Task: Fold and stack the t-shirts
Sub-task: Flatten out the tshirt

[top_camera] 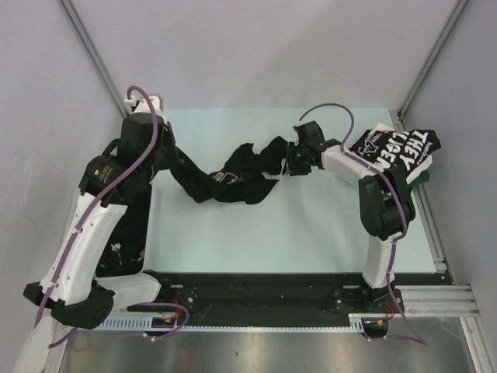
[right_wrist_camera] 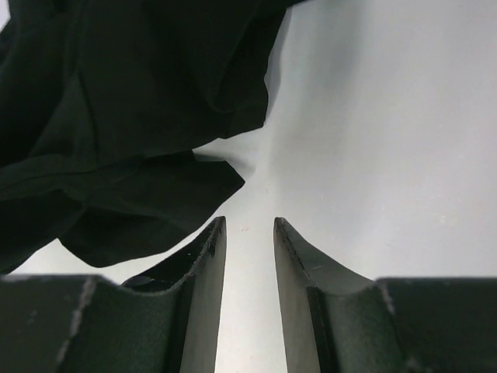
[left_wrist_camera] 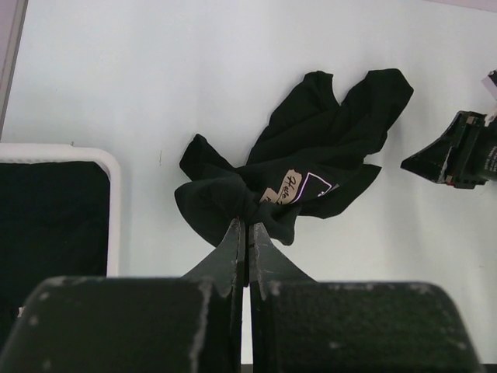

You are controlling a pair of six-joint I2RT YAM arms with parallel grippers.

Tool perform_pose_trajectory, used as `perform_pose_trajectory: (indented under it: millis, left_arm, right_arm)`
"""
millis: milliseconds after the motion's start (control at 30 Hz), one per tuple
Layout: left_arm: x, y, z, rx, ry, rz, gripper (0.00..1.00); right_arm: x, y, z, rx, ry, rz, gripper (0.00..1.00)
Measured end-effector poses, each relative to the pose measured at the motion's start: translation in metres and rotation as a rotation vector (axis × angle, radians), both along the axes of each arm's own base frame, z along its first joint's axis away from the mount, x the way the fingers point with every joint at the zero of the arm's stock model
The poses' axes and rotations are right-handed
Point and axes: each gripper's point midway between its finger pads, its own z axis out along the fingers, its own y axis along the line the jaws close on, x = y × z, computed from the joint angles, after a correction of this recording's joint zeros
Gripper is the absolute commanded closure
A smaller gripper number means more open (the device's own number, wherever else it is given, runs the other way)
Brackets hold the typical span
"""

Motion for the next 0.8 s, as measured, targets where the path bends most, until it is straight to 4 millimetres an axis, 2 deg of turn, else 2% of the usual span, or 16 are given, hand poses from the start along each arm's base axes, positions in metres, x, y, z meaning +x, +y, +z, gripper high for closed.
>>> perform_pose_trajectory:
  millis: [133,367,800]
  left_arm:
    - [-0.002,0.001,0.001,0.0,-0.001,0.002,1.0]
    - [-0.006,0.004,0.0,0.008,0.008,0.006,1.0]
    - [-0.009,0.007,0.002,0.016,0.02,0.01,1.0]
  right_arm:
    - [-0.003,0.005,-0.017,0.028,0.034,-0.004,0.64]
    - [0.0,0.014,-0.034,0.077,0.048,-0.009,0.64]
    - [0.005,0.022,-0.054,0.106,0.058,-0.004,0.63]
